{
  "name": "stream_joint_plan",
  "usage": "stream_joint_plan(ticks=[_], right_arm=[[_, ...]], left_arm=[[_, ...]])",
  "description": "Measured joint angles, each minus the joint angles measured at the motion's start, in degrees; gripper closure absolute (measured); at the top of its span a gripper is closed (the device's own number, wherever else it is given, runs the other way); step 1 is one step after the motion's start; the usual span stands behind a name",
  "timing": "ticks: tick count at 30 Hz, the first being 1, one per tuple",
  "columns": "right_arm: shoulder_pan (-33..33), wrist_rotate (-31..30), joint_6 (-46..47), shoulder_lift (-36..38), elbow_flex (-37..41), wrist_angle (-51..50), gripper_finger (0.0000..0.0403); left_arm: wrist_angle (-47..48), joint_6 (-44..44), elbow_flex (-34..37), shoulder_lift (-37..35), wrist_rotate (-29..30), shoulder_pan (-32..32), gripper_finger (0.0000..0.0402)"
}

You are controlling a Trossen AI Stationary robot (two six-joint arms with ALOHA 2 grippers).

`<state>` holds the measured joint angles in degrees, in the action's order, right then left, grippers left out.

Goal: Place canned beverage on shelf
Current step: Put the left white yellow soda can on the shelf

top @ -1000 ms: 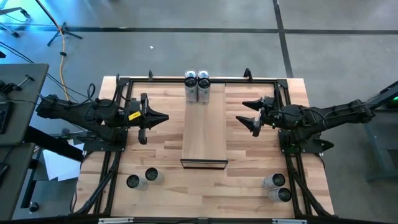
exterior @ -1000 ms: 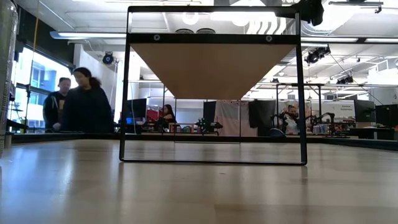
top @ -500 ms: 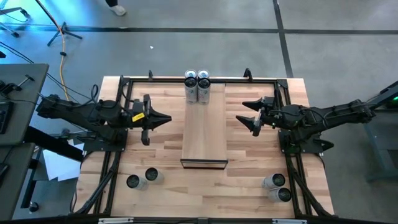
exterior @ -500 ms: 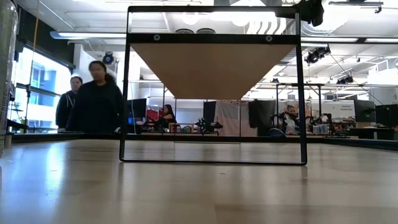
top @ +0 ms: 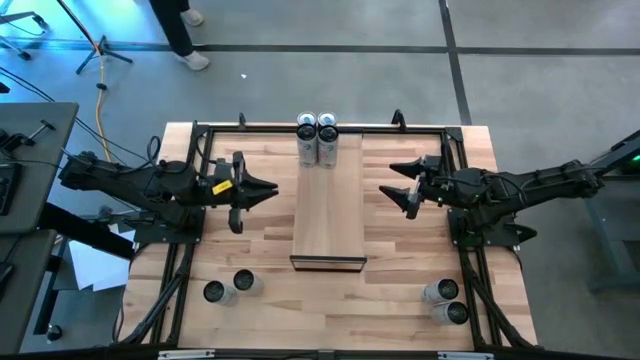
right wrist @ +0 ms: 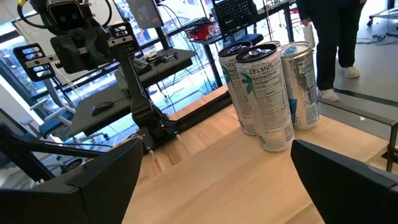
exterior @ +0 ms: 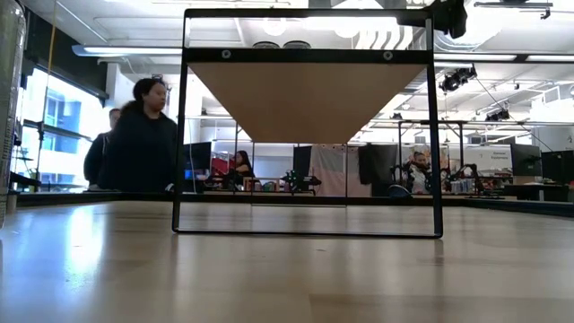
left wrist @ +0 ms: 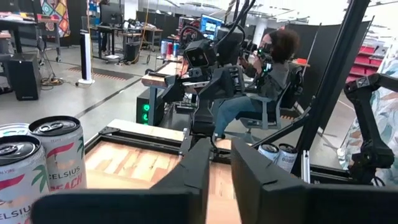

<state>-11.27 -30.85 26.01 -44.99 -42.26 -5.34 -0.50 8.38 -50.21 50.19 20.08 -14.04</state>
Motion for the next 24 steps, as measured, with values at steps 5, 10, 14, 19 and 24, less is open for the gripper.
stream_joint_plan(ticks=[5,10,14,19,24], right_arm=[[0.0,0.0,3.5,0.0,0.0,0.0,0.0006],[0.0,0.0,4.0,0.0,0.0,0.0,0.0006],[0.0,0.0,4.0,0.0,0.0,0.0,0.0006],[0.0,0.0,5.8,0.0,0.0,0.0,0.0006],[0.0,0.0,7.2,0.0,0.0,0.0,0.0006]], left_arm=[[-1.4,-0.1,-1.4,-0.3,-1.5,0.0,0.0297],[-3.4,-2.0,-5.4,0.6,-5.2,0.0,0.0232],[-4.2,-4.3,-9.1,2.1,-9.0,0.0,0.0191],[-4.0,-6.3,-12.9,5.0,-11.0,0.0,0.0153],[-3.4,-8.1,-14.4,6.4,-12.0,0.0,0.0131]])
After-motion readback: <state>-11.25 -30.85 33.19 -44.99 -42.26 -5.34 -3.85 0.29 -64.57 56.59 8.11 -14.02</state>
